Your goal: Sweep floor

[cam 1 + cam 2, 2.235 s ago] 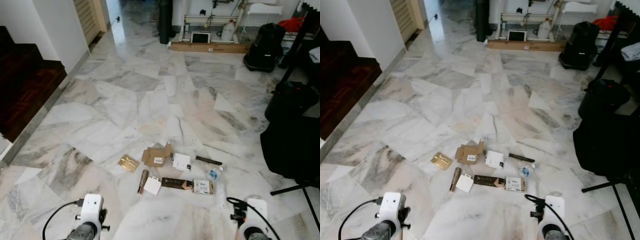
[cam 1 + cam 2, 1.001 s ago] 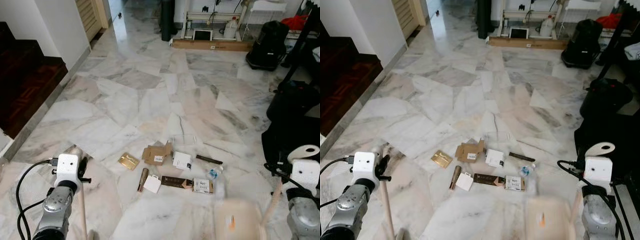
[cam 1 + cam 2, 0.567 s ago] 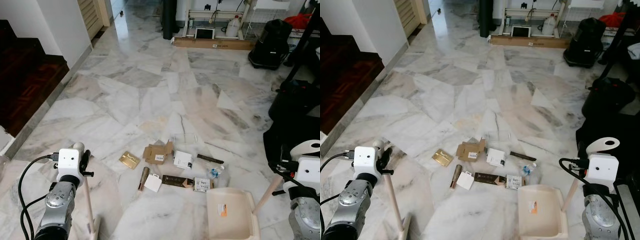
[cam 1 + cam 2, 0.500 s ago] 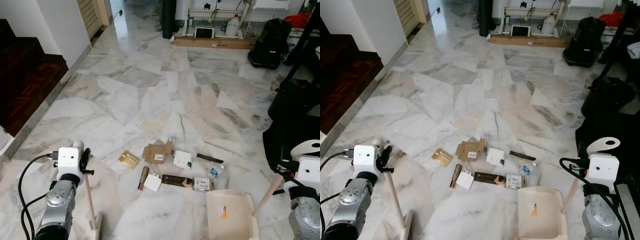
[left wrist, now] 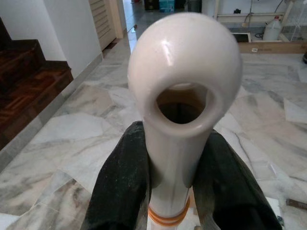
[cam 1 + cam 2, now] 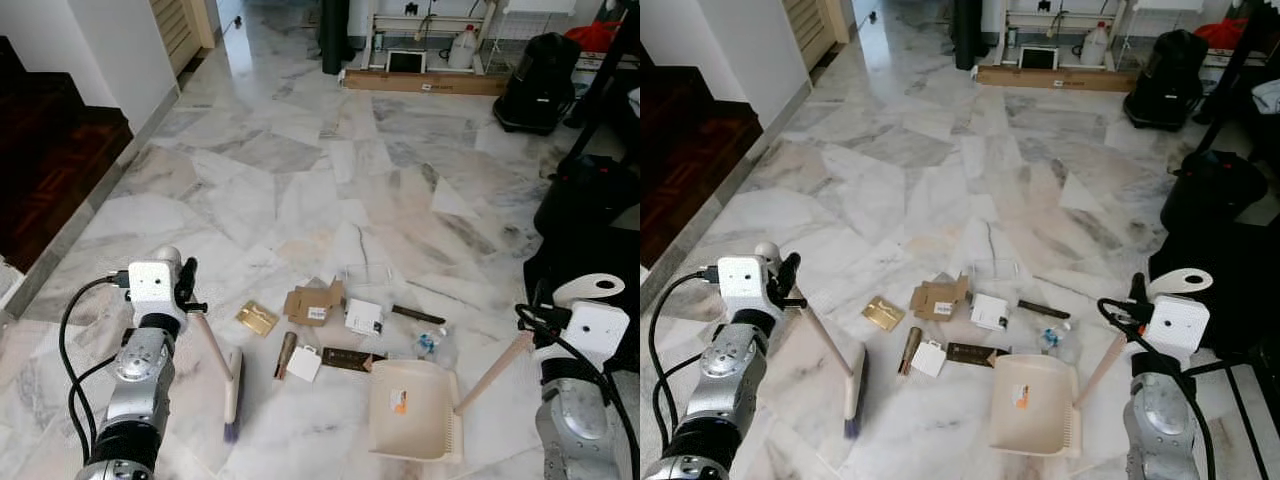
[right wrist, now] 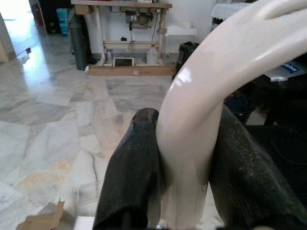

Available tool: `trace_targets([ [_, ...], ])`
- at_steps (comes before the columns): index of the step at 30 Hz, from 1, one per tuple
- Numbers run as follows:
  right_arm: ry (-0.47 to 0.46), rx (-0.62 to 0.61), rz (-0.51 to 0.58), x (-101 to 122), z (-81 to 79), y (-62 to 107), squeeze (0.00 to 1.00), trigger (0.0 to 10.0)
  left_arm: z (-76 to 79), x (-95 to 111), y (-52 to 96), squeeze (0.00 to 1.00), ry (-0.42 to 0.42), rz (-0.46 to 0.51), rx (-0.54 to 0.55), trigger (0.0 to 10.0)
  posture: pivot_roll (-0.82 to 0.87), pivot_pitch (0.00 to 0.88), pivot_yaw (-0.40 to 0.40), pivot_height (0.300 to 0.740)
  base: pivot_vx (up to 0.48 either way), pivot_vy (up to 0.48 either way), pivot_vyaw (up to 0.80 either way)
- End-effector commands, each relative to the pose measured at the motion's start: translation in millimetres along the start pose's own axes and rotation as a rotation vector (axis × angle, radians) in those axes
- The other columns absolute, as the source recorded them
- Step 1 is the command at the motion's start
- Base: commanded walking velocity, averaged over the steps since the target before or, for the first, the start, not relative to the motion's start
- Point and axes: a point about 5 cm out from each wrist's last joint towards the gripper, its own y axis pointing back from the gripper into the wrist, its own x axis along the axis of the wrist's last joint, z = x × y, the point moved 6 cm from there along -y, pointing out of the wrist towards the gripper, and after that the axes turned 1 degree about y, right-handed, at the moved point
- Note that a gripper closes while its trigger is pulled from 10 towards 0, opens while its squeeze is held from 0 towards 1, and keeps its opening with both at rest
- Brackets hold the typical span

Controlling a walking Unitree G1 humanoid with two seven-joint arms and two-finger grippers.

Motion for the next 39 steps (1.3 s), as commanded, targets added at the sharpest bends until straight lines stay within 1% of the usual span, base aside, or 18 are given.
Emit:
trace_targets([
  [1,-0.015,-0.011,0.044,12.6,0.4,-2.0,0.00,10.0,1.0,18.6,-4.5,0.00,-0.018,0.061,0.001,10.0,-0.06,0.110,0.049,0.740,0.000,0.000,0.00],
  [2,-0.015,-0.011,0.044,12.6,0.4,-2.0,0.00,10.0,1.0,18.6,-4.5,0.00,-0.018,0.061,0.001,10.0,-0.06,0.110,0.049,0.740,0.000,0.000,0.00],
  [5,-0.019,-0.014,0.047,13.3,0.0,-1.9,0.00,10.0,4.7,27.0,-6.2,0.00,-0.039,0.090,-0.016,10.0,-0.06,0.114,0.054,0.740,0.000,0.000,0.00],
  [7,-0.022,-0.019,0.049,13.5,0.7,-2.0,0.00,10.0,5.4,27.4,-6.5,0.00,-0.034,0.089,-0.015,10.0,-0.06,0.114,0.054,0.740,0.000,0.000,0.00],
  [21,-0.046,-0.038,0.023,8.2,-0.6,-2.1,0.00,10.0,10.6,26.8,-6.6,0.00,-0.026,0.081,-0.023,10.0,-0.05,0.116,0.058,0.740,0.000,0.480,0.00],
  [26,-0.062,-0.040,0.018,7.2,-2.3,-2.9,0.00,10.0,11.3,28.5,-7.8,0.00,-0.025,0.085,-0.023,10.0,-0.05,0.118,0.059,0.740,0.000,0.480,-0.69],
  [29,-0.051,-0.036,0.029,9.0,-4.5,-3.4,0.00,10.0,12.1,29.0,-8.3,0.00,-0.024,0.085,-0.025,10.0,-0.05,0.118,0.059,0.740,0.000,0.480,0.00],
  [38,-0.074,-0.032,0.025,9.7,-9.5,-5.9,0.00,10.0,12.3,32.0,-10.0,0.00,-0.022,0.089,-0.026,10.0,-0.05,0.122,0.062,0.740,0.000,0.480,0.00],
  [39,-0.078,-0.032,0.021,8.8,-9.7,-5.9,0.00,10.0,12.3,31.7,-9.9,0.00,-0.022,0.088,-0.026,10.0,-0.05,0.115,0.063,0.740,0.000,0.480,-0.79],
])
